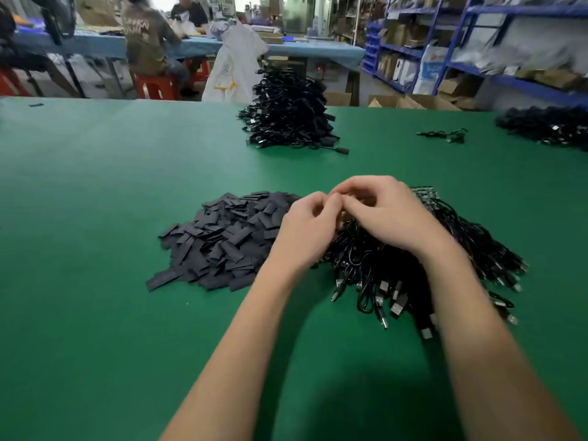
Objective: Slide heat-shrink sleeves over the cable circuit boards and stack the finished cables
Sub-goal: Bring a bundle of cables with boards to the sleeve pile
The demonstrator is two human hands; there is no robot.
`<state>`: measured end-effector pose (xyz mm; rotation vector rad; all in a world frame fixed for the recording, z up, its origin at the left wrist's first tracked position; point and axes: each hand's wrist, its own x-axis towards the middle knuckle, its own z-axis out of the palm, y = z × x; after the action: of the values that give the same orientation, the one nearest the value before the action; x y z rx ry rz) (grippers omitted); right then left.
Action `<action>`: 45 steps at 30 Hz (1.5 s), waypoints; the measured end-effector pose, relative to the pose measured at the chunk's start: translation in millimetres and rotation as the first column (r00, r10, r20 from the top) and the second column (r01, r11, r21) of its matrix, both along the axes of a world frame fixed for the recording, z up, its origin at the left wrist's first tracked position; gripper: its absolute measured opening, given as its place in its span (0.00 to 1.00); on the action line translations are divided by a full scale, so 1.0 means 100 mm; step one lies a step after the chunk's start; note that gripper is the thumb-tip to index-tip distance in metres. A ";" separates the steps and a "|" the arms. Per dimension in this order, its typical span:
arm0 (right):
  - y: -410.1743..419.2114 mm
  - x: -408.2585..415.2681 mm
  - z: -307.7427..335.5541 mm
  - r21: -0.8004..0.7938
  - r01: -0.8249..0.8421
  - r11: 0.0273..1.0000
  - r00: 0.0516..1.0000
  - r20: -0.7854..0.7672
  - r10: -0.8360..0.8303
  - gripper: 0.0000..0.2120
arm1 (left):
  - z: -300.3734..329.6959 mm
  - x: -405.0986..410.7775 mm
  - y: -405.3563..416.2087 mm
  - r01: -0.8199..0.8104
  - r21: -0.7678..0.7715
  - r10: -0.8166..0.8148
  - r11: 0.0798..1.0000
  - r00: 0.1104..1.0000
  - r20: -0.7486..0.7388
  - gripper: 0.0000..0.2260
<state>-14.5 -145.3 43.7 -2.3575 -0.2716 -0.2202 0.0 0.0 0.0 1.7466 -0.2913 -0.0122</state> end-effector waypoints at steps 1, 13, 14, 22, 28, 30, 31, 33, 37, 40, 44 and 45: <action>0.01 0.11 -0.03 -0.031 0.082 0.996 0.995 0.060 -0.080 0.10 | 0.01 0.11 -0.09 -0.045 0.031 0.044 0.999 0.999 0.027 0.16; -0.62 0.40 -0.15 -0.020 0.551 0.835 0.829 0.131 -0.544 0.12 | 0.11 0.73 -0.79 -0.047 0.419 -0.097 0.907 0.943 0.318 0.07; -0.67 0.40 -0.18 -0.054 0.567 0.822 0.823 0.065 -0.564 0.14 | 0.11 0.74 -0.84 -0.031 0.465 -0.119 0.885 0.950 0.290 0.10; -0.80 0.38 -0.25 -0.063 0.563 0.824 0.816 -0.113 -0.566 0.18 | 0.11 0.91 -1.04 0.048 0.484 -0.076 0.874 0.996 0.039 0.11; -0.92 0.30 -0.21 0.160 0.556 0.815 0.831 -0.116 -0.544 0.16 | 0.15 0.92 -1.10 0.027 0.257 -0.030 0.966 1.000 0.006 0.08; -0.96 0.28 -0.22 0.193 0.581 0.791 0.813 -0.108 -0.572 0.14 | 0.19 0.92 -1.09 0.045 0.187 -0.046 0.981 0.999 0.000 0.06; -0.98 0.27 -0.23 0.206 0.599 0.774 0.799 -0.090 -0.594 0.13 | 0.21 0.92 -1.07 0.064 0.153 -0.065 0.986 0.998 0.003 0.06; -0.99 0.26 -0.23 0.290 0.614 0.734 0.778 -0.060 -0.626 0.10 | 0.25 0.93 -1.03 0.115 0.094 -0.117 0.989 0.993 0.014 0.06; -0.98 0.27 -0.16 0.542 0.532 0.650 0.801 -0.074 -0.594 0.05 | 0.29 0.91 -0.94 0.259 -0.217 -0.289 0.941 0.949 -0.125 0.06; -0.93 0.31 -0.14 0.617 0.494 0.612 0.831 -0.128 -0.542 0.05 | 0.32 0.94 -0.85 0.299 -0.304 -0.380 0.904 0.889 -0.257 0.05; -0.85 0.34 -0.15 0.671 0.522 0.526 0.830 -0.258 -0.495 0.06 | 0.34 0.98 -0.79 0.315 -0.284 -0.404 0.906 0.844 -0.352 0.04; -0.85 0.34 -0.14 0.697 0.523 0.490 0.829 -0.283 -0.482 0.06 | 0.35 0.99 -0.79 0.316 -0.261 -0.393 0.912 0.852 -0.345 0.03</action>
<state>19.3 -230.0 29.7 -1.5136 0.4965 -0.4558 98.6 -78.8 34.9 1.4328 -0.3060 -0.5827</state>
